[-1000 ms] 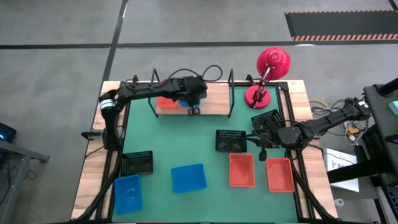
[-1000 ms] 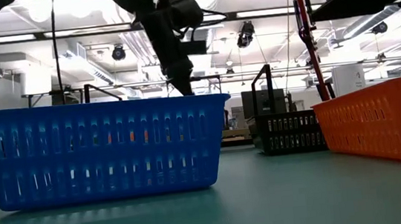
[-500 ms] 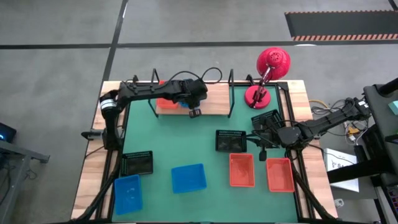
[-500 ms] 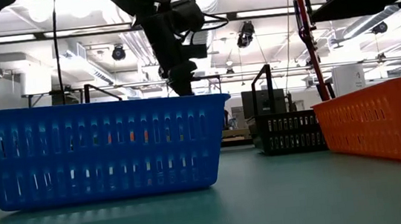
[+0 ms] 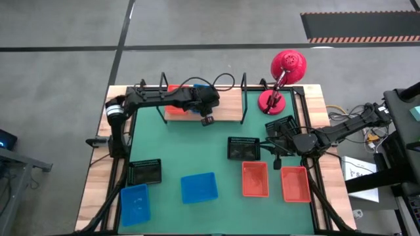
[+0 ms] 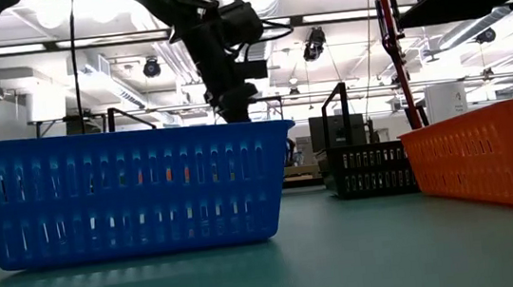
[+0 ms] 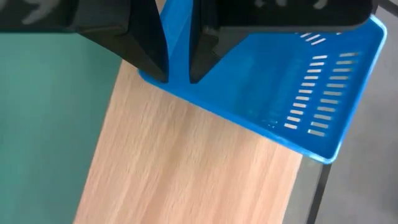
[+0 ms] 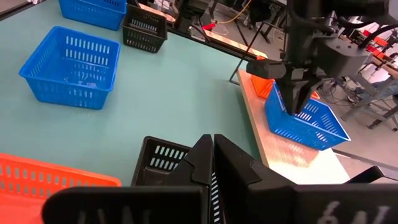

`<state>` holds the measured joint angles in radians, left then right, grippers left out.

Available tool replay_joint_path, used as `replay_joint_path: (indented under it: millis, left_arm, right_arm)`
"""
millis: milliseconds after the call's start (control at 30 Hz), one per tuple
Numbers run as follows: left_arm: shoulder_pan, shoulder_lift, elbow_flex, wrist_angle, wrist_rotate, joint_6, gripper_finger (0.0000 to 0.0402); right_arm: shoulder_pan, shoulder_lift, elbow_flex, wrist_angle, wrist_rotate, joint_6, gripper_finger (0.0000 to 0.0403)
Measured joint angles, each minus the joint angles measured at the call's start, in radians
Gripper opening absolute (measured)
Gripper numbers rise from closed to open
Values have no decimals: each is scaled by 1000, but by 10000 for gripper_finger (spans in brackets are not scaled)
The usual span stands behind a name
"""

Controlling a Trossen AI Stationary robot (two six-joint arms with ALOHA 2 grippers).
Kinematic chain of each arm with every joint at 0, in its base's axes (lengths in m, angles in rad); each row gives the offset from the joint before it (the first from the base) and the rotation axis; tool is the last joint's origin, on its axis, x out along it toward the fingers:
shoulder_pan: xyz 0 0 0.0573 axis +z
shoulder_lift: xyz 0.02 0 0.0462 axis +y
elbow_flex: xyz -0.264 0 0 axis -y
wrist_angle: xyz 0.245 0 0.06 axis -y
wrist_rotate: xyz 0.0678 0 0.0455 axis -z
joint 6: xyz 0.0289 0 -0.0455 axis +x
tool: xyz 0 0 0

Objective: Stack baskets on shelf by color
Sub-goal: Put the top blue basket on the shelf

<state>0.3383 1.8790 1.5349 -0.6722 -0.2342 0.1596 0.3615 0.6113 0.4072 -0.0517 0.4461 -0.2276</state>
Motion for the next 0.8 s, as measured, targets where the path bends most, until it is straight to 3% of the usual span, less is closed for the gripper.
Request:
replay_joint_path:
  millis: [200, 400, 700, 800]
  left_arm:
    - [-12, 0, -3, 73, 32, -22, 47]
    - [-13, -19, 27, 54, -8, -18, 47]
    - [-47, -54, 18, -136, 157, 243, 47]
    - [-53, -49, -18, -112, 138, 261, 47]
  right_arm:
    - [0, 0, 0, 0, 1, -5, 9]
    - [0, 0, 0, 0, 2, -7, 9]
    - [0, 0, 0, -3, 1, 9, 9]
    - [0, 0, 0, -3, 1, 11, 9]
